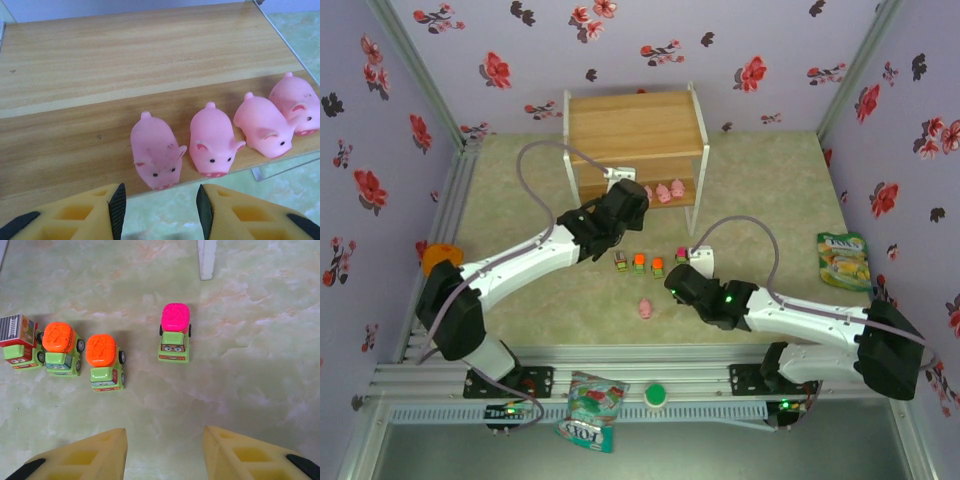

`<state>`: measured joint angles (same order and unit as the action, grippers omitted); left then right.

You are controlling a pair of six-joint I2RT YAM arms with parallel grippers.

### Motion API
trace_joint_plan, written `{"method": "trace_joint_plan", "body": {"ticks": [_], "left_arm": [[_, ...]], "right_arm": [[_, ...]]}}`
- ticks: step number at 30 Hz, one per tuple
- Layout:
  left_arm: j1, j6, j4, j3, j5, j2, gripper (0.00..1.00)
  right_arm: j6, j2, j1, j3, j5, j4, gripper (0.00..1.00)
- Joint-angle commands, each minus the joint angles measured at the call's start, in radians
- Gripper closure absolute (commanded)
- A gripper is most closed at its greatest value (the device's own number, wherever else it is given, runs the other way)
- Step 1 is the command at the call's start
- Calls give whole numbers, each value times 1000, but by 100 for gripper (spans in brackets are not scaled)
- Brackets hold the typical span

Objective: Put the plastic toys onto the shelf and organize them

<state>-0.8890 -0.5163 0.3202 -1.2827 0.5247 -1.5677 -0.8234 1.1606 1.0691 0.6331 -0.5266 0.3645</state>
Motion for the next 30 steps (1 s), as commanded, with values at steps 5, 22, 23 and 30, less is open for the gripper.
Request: {"method": "trace_joint_plan", "body": {"ticks": [5, 22, 23, 30], "left_arm": [[-19, -8, 21, 56, 52, 80, 54], [-45, -24, 37, 281, 94, 273, 51], [-47, -27, 37, 299, 96, 287, 51], [-48, -58, 56, 424, 98, 385, 51]], "right_arm": [[-39, 12, 49, 34, -40, 29, 56], [-85, 129, 163, 70, -68, 7, 54], [-90, 137, 170, 73, -69, 3, 54], [-127, 227, 220, 116, -87, -7, 52]]}}
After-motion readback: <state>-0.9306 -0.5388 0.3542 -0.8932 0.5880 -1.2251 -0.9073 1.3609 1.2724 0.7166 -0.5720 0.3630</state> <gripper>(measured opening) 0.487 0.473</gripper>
